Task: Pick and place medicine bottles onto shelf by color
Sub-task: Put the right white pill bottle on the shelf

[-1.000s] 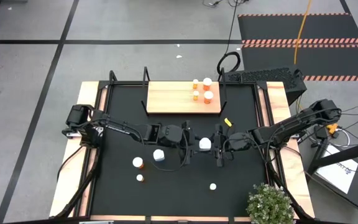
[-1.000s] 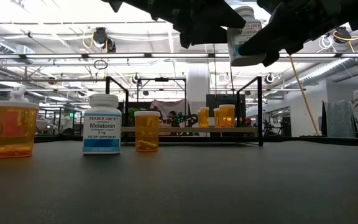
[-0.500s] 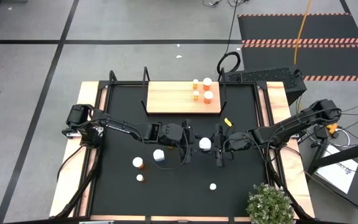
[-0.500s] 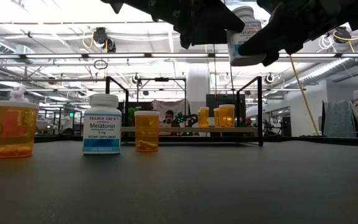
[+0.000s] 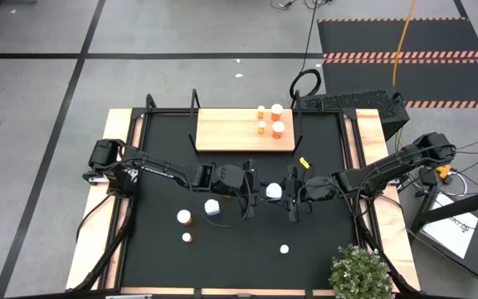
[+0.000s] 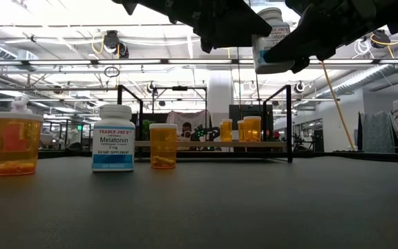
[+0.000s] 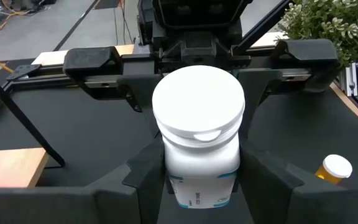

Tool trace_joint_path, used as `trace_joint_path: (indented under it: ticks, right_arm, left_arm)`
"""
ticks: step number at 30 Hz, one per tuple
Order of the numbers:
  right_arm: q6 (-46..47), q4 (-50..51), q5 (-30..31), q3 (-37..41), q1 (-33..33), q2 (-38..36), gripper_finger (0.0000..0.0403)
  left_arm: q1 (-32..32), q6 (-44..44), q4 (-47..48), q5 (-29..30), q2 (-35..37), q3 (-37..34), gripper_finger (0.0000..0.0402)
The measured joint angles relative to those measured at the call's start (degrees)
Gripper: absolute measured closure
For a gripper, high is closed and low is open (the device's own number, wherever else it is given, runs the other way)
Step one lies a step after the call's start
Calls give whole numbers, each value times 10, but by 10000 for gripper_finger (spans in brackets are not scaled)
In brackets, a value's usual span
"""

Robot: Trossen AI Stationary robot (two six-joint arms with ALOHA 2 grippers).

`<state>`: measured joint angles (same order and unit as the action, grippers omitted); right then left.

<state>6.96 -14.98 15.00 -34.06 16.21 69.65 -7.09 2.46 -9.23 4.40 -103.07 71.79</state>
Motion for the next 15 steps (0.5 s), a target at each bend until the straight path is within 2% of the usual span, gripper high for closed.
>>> trace_joint_path:
  ticks: [6,15]
  right_arm:
    - [-1,-7,12,0,0,0,223]
    - [6,-3,13,0,0,-14,118]
  left_arm:
    - [7,-2,-3,-19,0,0,229]
    - [24,-11,0,-50,0,0,226]
